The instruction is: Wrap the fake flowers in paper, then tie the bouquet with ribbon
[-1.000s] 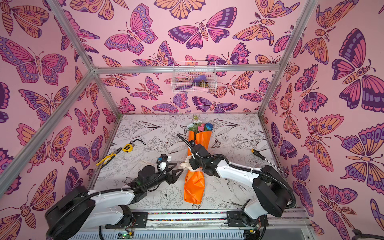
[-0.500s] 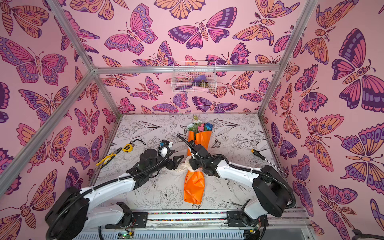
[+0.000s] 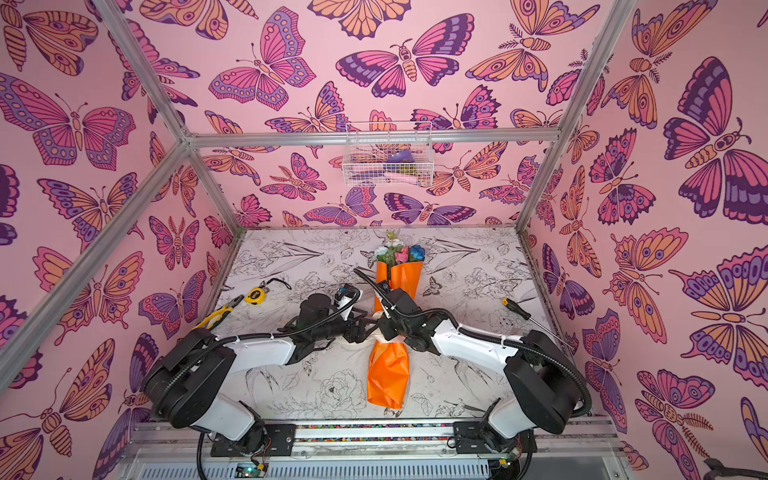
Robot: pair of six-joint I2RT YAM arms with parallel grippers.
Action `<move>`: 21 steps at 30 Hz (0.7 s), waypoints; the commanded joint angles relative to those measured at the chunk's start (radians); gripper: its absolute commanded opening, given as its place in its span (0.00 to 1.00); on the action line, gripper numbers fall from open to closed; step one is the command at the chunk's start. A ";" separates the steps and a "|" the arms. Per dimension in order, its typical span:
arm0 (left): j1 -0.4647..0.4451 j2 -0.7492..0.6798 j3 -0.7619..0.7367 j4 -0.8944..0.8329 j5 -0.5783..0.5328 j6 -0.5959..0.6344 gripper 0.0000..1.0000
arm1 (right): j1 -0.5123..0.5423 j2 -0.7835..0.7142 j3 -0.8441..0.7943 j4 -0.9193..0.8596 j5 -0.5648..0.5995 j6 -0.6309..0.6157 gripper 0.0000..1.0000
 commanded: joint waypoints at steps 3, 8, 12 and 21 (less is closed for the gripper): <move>0.008 0.078 0.037 0.132 0.045 -0.012 0.59 | 0.004 0.008 -0.001 0.007 -0.026 0.011 0.07; 0.007 0.106 0.058 0.149 0.048 -0.010 0.36 | 0.005 0.003 0.004 -0.022 -0.039 0.010 0.10; 0.007 0.098 0.049 0.149 0.043 0.004 0.10 | 0.005 -0.025 0.007 -0.078 -0.068 0.028 0.18; 0.008 0.097 0.024 0.157 0.066 0.026 0.01 | -0.010 -0.242 -0.060 -0.359 0.062 0.182 0.29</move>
